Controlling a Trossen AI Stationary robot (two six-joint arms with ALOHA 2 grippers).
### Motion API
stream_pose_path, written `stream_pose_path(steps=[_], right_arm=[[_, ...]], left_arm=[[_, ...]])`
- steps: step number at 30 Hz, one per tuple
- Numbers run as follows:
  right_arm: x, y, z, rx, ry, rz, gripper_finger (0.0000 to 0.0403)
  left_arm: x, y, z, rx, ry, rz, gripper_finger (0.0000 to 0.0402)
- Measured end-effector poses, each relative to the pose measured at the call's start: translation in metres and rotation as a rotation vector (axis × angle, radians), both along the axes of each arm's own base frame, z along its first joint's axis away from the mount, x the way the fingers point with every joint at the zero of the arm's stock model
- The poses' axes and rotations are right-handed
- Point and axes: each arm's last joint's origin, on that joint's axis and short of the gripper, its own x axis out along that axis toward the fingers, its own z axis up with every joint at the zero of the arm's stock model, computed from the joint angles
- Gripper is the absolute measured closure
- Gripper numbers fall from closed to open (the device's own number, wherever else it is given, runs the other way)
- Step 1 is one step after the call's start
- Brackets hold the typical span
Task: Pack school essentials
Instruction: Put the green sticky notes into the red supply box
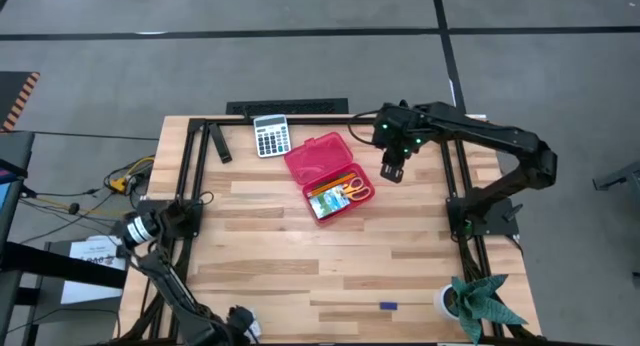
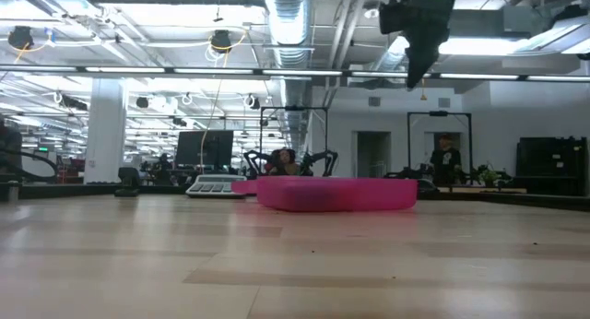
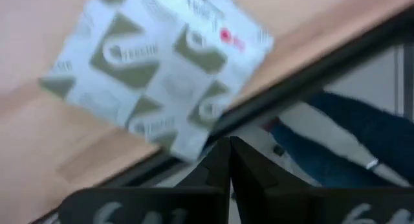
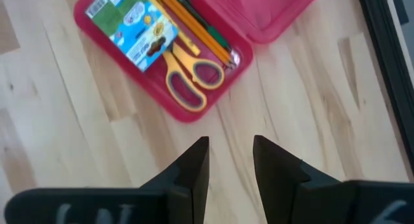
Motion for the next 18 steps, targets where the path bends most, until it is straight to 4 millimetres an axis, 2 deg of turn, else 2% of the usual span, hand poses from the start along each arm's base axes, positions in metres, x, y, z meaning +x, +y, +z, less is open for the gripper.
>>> stream_pose_path(steps=[6,14,16,18], right_arm=[[-0.007,0.007,0.007,0.006,-0.021,-0.014,0.0278],[-0.007,0.019,0.009,0.012,-0.026,0.016,0.0278],[-0.006,0.022,0.009,0.015,-0.016,0.029,0.0278],[-0.006,0.025,0.008,0.015,-0.006,0.048,0.0278]], left_arm=[[0.025,0.020,-0.004,0.076,-0.037,0.052,0.0400],[0.078,0.067,-0.008,0.212,-0.122,-0.013,0.0401],[0.089,0.078,0.001,0.225,-0.120,-0.033,0.0401],[0.089,0.086,0.017,0.229,-0.072,-0.063,0.0401]])
